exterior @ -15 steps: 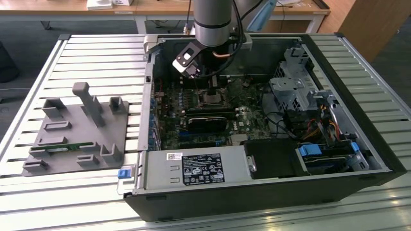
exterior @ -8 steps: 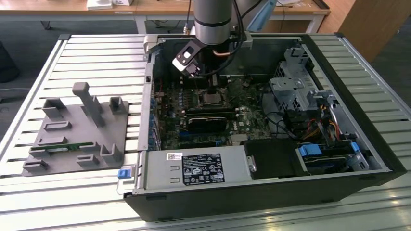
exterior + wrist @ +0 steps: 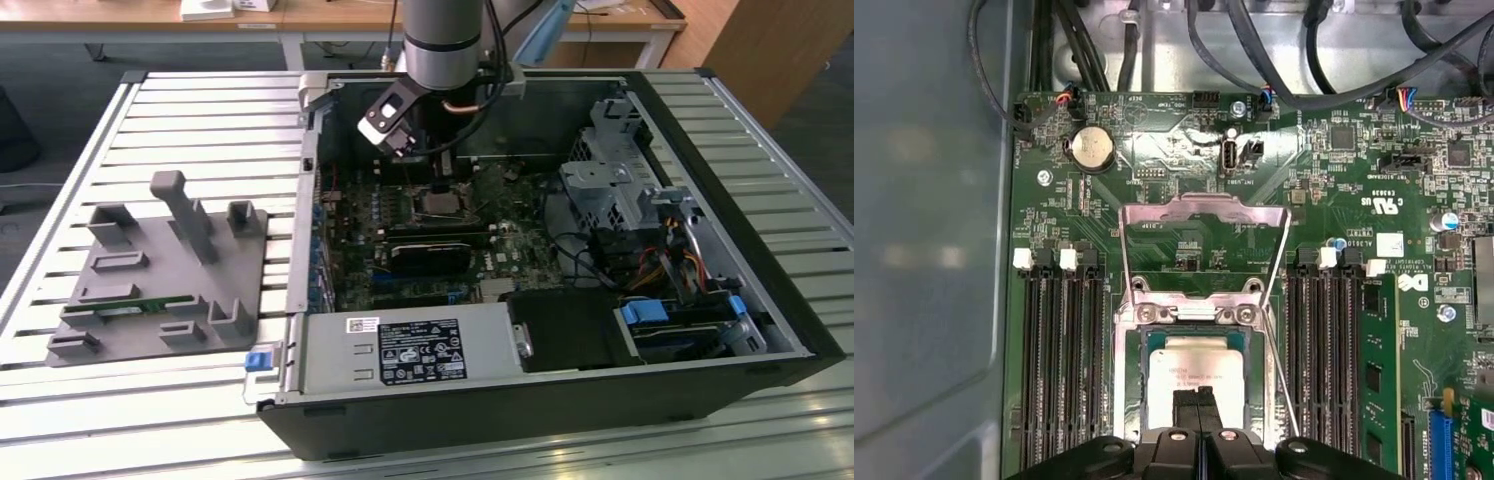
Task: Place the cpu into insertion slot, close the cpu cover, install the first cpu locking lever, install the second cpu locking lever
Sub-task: 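Close the cpu cover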
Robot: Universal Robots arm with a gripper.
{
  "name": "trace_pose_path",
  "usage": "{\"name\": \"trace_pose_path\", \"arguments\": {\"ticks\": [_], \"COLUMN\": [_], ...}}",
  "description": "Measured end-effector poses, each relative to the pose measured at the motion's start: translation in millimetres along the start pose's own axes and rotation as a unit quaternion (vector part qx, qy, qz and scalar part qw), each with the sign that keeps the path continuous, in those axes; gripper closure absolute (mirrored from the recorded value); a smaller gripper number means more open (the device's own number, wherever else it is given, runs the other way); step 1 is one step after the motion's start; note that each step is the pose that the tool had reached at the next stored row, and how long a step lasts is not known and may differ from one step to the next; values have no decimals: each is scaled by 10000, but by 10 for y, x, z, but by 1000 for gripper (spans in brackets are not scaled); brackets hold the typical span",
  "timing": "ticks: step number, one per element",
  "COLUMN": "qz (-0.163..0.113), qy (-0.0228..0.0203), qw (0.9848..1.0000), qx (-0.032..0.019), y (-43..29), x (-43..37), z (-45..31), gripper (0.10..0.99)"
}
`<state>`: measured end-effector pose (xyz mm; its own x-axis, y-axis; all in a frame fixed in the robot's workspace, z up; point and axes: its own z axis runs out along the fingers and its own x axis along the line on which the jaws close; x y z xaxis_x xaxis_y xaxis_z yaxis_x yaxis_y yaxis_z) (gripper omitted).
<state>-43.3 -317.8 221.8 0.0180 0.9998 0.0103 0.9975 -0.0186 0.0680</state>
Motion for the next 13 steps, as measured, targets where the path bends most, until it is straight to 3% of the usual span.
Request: {"name": "trace_pose_path", "arguments": {"ticks": [13], "qz": [6], "qy": [0], "qw": [10000], "qx": [-1], "y": [7], "x": [1], "z": [-73], "gripper": [980]}}
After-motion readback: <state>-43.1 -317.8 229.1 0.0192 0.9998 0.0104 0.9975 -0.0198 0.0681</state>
